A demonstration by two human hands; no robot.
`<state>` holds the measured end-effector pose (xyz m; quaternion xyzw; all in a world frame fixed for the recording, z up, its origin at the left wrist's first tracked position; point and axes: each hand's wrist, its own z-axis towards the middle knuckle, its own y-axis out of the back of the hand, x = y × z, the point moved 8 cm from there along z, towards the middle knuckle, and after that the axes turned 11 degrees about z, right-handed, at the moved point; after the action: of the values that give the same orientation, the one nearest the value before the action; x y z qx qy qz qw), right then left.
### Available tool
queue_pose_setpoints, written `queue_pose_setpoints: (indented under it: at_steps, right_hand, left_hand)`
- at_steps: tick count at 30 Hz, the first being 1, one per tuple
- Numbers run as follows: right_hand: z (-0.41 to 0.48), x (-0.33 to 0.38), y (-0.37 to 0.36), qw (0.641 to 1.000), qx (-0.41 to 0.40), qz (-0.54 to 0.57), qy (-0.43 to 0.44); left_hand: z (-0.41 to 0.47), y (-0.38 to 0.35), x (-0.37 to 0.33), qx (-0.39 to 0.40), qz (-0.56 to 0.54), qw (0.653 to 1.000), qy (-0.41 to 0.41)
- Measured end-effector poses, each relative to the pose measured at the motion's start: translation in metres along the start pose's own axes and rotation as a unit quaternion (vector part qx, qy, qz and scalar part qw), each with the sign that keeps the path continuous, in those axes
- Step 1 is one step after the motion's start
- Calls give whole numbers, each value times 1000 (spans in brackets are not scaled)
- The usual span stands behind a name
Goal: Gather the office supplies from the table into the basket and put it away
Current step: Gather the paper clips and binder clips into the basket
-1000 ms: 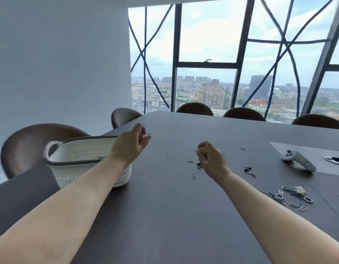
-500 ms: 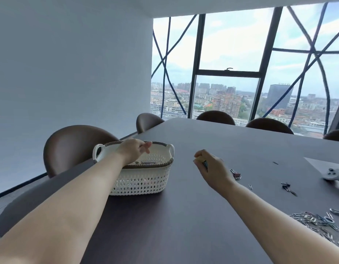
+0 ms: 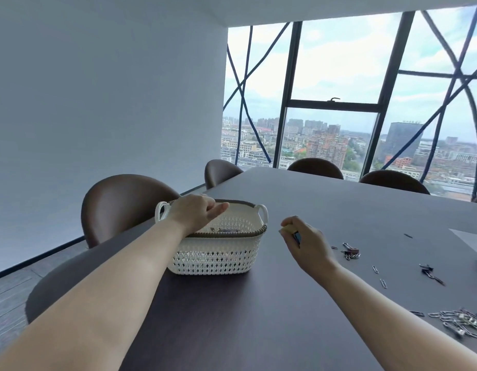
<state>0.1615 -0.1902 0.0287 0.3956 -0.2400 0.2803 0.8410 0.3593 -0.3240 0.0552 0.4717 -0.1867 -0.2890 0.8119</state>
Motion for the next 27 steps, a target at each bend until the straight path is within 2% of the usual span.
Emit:
queue_pose_setpoints:
  at_steps: [6, 8, 12, 14, 18, 21, 27]
  right_hand:
    - [5, 12, -11, 1000, -8, 12, 25]
    - [12, 24, -18, 998, -11, 28, 49]
    - [41, 59, -49, 994, 5, 66, 84]
    - [57, 69, -70, 994, 21, 77, 80]
    - [73, 53, -103, 996, 85, -19, 15]
    - [73, 47, -110, 990, 112, -83, 12]
    - [67, 48, -97, 998, 38, -43, 5]
  left_hand:
    - [-13, -3, 6, 25, -31, 999, -17]
    - [-27, -1, 11, 20, -8, 1000, -21]
    - [-65, 3, 23, -132, 105, 985, -26]
    - [-78, -3, 26, -159, 114, 981, -5]
    - [-83, -14, 33, -145, 60, 987, 27]
    - [-81, -14, 35, -135, 43, 989, 30]
    - [-77, -12, 33, -144, 33, 988, 37]
